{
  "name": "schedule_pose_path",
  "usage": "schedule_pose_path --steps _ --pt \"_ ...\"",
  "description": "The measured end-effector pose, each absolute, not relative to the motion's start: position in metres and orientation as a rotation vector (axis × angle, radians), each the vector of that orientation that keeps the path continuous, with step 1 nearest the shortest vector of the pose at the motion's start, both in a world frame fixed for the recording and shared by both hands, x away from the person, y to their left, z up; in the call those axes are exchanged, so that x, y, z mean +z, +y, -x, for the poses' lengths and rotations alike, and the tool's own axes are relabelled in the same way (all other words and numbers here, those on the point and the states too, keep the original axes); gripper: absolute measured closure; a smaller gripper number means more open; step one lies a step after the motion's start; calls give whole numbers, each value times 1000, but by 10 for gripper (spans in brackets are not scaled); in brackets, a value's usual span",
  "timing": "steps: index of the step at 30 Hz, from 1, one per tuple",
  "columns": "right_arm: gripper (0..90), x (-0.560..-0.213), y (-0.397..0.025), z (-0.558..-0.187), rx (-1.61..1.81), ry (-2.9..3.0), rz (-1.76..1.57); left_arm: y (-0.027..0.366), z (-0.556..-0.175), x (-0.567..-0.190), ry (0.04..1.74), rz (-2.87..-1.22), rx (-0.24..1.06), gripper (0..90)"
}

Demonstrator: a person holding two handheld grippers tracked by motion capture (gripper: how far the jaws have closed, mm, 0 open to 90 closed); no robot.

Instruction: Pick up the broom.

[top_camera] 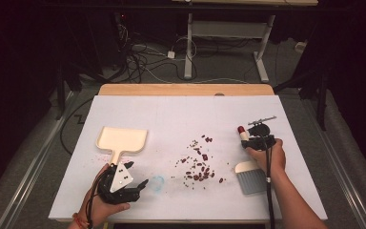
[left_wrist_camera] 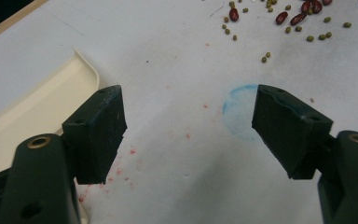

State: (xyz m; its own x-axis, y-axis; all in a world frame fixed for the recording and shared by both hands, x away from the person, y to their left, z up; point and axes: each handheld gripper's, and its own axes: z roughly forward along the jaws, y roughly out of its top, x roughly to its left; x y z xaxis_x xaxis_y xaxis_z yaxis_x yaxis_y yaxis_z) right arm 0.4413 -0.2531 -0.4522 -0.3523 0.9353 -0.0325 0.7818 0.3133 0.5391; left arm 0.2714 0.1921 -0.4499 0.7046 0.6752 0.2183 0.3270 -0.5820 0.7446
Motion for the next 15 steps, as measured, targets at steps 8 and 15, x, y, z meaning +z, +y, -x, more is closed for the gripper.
schedule_pose_path --steps 8,15 --pt "694 -449 -265 -439 732 2222 -1549 195 -271 -450 781 -2211 634 248" --pt "696 -426 -279 -417 904 2112 -1449 192 -269 -446 794 -2210 629 252"
